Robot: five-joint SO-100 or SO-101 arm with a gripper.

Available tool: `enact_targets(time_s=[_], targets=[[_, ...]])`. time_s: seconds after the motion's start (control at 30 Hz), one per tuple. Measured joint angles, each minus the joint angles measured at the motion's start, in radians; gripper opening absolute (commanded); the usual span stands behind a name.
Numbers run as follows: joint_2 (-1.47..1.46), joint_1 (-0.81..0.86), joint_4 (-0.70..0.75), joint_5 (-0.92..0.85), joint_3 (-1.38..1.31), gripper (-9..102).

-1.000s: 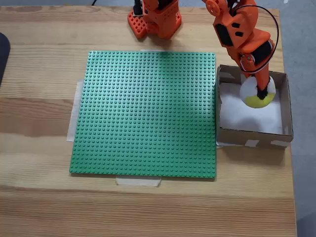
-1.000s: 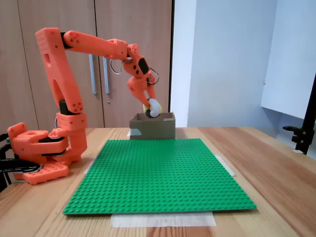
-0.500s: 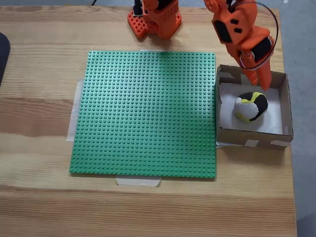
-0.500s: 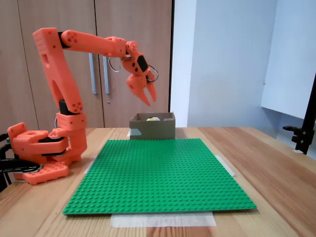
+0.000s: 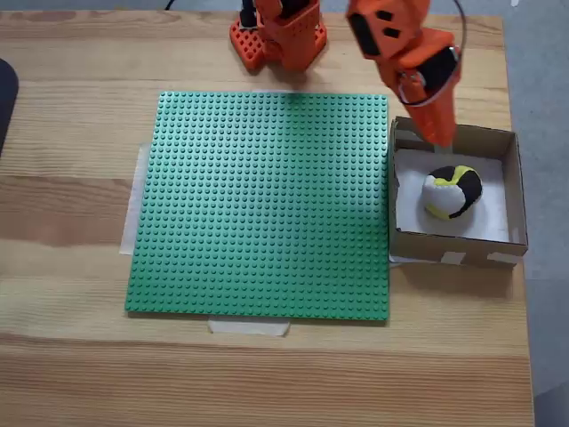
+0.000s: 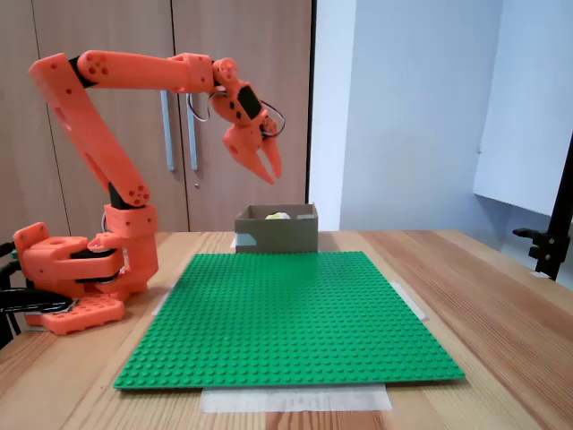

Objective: Pick the ball and put it in the box.

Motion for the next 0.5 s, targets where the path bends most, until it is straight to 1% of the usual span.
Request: enact_targets(time_s=[0.23,0.5], targets=[[0.135,0.109,-0.018,-0.014,0.112,1],[0.304,0.267,-0.067,-0.026,0.256,-1]])
